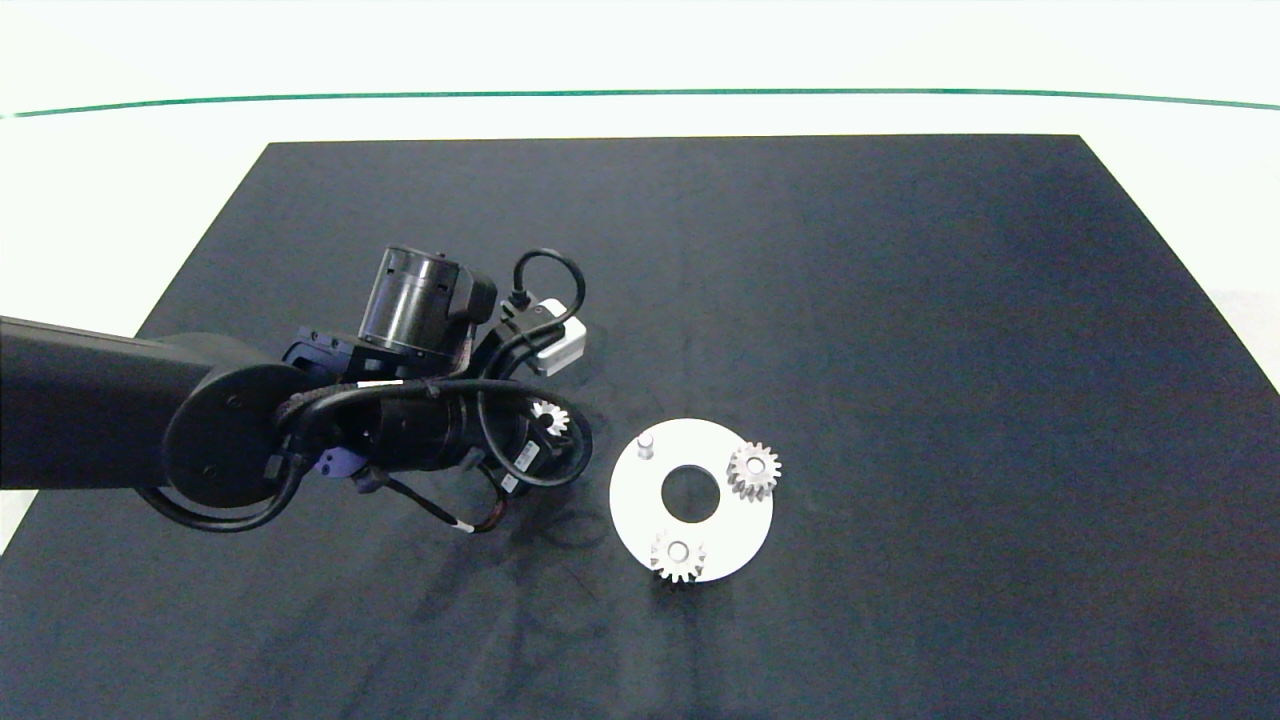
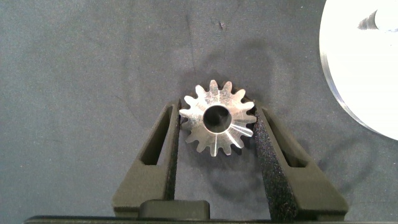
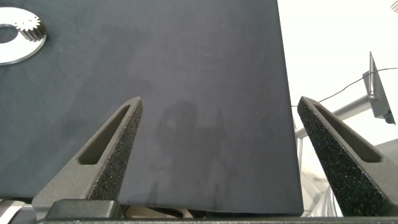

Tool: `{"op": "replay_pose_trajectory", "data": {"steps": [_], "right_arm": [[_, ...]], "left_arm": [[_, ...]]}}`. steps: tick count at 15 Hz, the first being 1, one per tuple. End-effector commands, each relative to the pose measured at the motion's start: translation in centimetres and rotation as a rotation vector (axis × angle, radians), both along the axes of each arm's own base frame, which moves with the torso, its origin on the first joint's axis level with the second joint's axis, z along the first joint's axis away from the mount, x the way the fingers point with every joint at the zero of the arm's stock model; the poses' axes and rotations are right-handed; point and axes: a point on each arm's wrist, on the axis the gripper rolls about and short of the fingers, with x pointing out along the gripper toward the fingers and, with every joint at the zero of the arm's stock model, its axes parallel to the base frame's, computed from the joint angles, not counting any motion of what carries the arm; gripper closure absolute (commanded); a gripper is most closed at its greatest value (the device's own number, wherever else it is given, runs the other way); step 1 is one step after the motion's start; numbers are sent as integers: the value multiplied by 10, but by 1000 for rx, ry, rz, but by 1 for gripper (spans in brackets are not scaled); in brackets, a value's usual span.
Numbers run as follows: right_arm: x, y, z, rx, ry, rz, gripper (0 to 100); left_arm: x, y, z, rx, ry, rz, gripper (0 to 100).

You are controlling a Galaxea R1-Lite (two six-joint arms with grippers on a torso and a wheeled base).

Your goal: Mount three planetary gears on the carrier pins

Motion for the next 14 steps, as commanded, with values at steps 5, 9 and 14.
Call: {"op": "replay_pose_trajectory", "data": {"steps": [5, 9, 14], "right_arm": [[0, 0, 0, -2, 5, -1, 0], [0, 0, 0, -3, 5, -1, 0], [0, 0, 0, -3, 5, -1, 0]], "left_arm": [[-1, 1, 1, 0, -4, 0, 86], [-8, 2, 11, -8, -13, -7, 87], [-23, -10, 21, -29, -37, -55, 87]]}}
